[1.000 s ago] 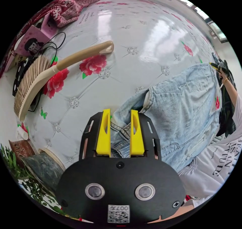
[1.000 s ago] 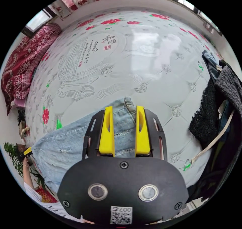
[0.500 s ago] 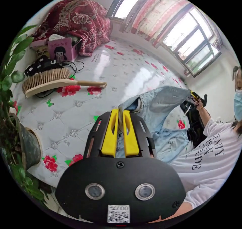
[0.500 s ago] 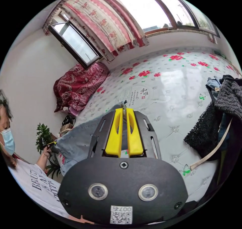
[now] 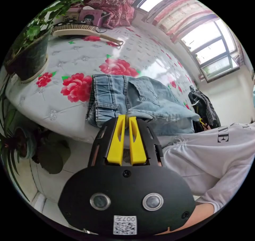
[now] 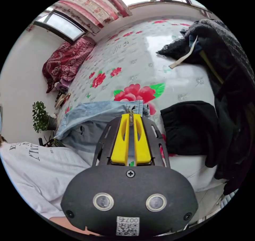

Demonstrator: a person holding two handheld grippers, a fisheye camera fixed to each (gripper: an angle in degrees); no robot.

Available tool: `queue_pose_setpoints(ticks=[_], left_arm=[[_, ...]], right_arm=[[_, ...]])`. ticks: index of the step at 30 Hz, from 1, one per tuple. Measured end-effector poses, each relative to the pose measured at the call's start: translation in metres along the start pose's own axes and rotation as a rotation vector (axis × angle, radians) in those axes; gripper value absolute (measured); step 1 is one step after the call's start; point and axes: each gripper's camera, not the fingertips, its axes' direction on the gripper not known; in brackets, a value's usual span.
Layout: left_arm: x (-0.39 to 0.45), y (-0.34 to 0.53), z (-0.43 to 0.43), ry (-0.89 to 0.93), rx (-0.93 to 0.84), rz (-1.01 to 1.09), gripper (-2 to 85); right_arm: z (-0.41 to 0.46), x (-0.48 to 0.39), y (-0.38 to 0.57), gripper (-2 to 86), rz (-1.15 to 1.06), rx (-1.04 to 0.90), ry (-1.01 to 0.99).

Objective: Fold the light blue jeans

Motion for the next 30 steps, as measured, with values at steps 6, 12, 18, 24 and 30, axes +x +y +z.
queue_pose_setpoints(ticks=[6, 12, 18, 24, 30], left_arm=[[0.006, -0.029, -0.008, 0.037, 0.051, 0.033, -0.4], [0.059, -0.037, -0.061, -0.089, 0.127, 0.232, -0.3], [0.052, 0.003, 0.03, -0.214, -0.177, 0.191, -0.1], [0.069, -0.001, 0.04, -0.261, -0.207, 0.213, 1.2], [0.085, 0.002, 0.001, -0.243, -0.155, 0.23, 5.3]], right_arm=[[-0.004, -0.02, -0.026, 0.0, -0.05, 0.074, 0.029], [-0.08, -0.079, -0.031, 0.1, -0.325, 0.271, 0.09], [0.023, -0.027, 0.011, 0.5, -0.196, -0.141, 0.26], [0.028, 0.002, 0.004, 2.9, -0.033, -0.144, 0.159], [-0.019, -0.002, -0.029, 5.3, -0.04, -0.062, 0.238]])
